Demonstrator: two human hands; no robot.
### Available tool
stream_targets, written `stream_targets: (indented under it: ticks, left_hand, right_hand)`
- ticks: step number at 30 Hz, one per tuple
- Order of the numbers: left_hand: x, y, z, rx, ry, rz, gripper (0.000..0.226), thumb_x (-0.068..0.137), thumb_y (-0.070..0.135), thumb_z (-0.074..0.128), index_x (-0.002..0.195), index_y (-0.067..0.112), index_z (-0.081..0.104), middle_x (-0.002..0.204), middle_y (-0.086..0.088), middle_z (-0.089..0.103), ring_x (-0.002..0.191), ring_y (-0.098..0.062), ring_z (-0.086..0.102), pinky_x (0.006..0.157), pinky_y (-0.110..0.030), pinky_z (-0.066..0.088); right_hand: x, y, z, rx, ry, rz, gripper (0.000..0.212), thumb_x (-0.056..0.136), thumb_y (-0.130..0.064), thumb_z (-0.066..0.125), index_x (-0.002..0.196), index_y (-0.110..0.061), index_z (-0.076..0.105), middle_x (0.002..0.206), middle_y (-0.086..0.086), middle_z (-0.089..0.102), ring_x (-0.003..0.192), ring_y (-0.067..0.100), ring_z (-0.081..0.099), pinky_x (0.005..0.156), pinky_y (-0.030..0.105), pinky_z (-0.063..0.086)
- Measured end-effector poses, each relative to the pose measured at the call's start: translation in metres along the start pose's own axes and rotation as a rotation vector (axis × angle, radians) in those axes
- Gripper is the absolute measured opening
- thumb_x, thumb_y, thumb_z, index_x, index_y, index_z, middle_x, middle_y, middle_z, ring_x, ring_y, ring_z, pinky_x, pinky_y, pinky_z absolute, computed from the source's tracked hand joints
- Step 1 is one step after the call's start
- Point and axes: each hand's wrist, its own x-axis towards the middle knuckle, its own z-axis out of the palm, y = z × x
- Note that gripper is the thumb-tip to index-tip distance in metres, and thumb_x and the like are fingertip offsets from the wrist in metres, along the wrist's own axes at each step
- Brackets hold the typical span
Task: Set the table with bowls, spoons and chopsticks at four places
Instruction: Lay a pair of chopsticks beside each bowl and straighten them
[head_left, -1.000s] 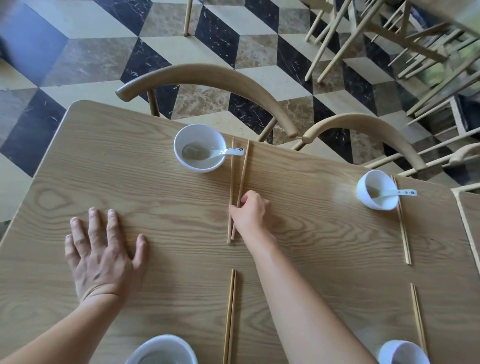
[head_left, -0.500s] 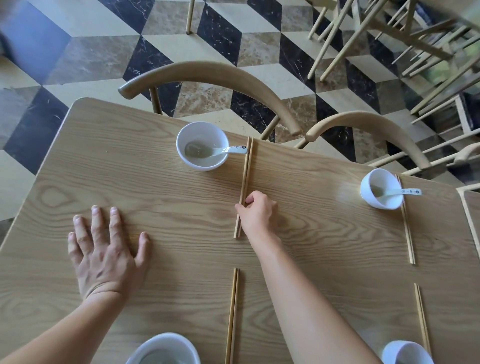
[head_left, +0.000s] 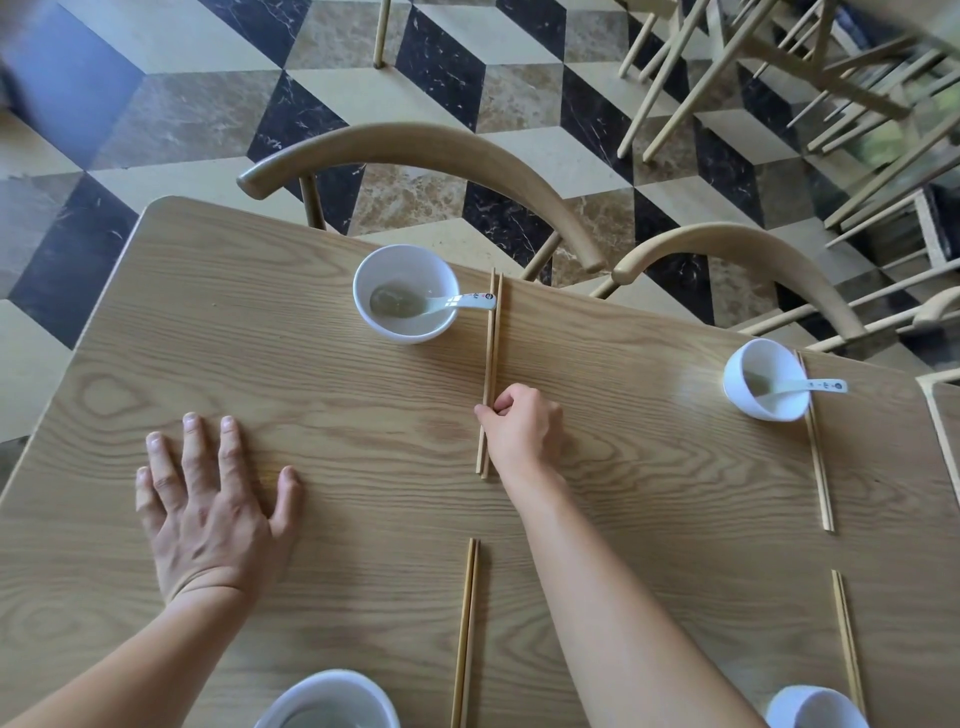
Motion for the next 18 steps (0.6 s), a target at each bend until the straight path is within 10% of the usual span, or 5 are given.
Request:
stream_targets:
  ticks: [18]
  left_hand:
    - [0.0002,-0.0016,0.0019,0.004,0.0,0.001,0.084,0.084,0.06,0.038,0.153,0.012,0.032,0.163,-0.018,0.022,0.151,-0.039,0.006,0.121,-0.05,0.004]
  right_hand:
    - [0.0065,-0.0045,0.0039,0.002,-0.005,-0.003,0.017,0.078,-0.028,0.076,0.076,-0.015,0.066,0.075,0.003,0.07,0.069,0.02,0.051,0.061,0.023,0.034]
